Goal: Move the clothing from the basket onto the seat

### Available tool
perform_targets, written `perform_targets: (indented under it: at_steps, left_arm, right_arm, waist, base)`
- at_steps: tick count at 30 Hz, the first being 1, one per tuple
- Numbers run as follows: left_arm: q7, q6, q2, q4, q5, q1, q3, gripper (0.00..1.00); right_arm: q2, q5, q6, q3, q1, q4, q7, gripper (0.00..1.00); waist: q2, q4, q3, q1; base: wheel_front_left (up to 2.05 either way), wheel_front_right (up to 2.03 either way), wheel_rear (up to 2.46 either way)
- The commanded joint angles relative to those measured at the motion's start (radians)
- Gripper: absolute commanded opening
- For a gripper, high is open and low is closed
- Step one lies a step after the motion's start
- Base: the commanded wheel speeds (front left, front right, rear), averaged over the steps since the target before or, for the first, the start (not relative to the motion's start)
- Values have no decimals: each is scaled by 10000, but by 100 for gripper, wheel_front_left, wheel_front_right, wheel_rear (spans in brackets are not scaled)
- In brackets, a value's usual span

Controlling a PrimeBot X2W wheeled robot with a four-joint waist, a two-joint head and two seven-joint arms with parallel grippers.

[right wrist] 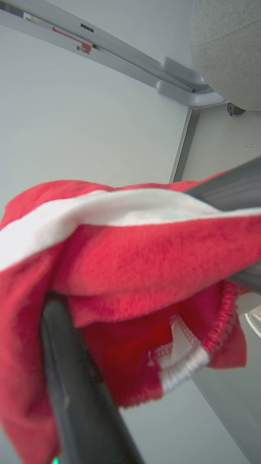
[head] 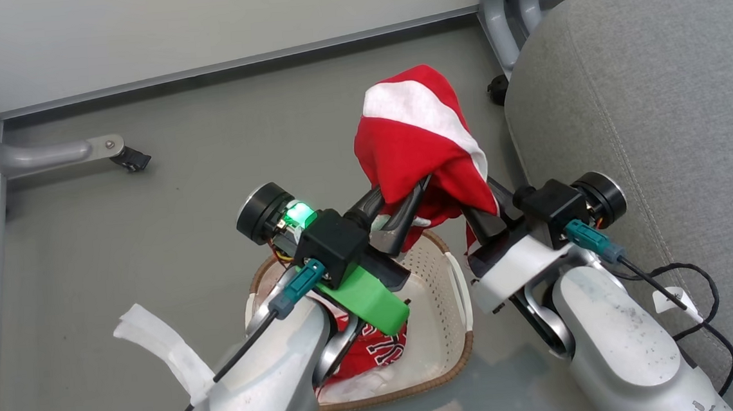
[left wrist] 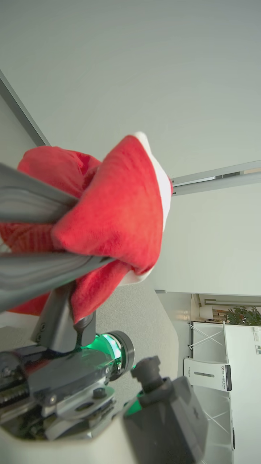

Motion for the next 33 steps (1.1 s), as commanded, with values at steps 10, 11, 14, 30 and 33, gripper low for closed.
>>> perform_targets:
  at_steps: [10,11,14,30,33]
  left_arm:
    - [-37,-43,-54,10,193,97,201,100]
    - [-37,-34,-53,18,202,112,212,100]
    - [-37,-34,-29,31,214,140,240,100]
    - [-22,-34,287,-31,405,394,437,100]
    - [-21,-34,335,-21,448,397,421,100]
  right_arm:
    - [-38,50,-3,-179,84,78,-25,0]
    - [-38,44,-3,-209,103,83,-25,0]
    - [-40,30,-3,-406,162,109,-25,0]
    - [-35,-52,-3,-1676,713,-212,-25,0]
    - [-37,-81,-3,-1959,878,-304,-26,0]
  waist:
    - [0,72,19,0]
    - [0,76,19,0]
    - [0,72,24,0]
    - [0,-998,263,0]
    - [0,-1317,339,0]
  base:
    - [0,0,0]
    - [0,0,0]
    - [0,0,0]
    - [0,0,0]
    - [0,0,0]
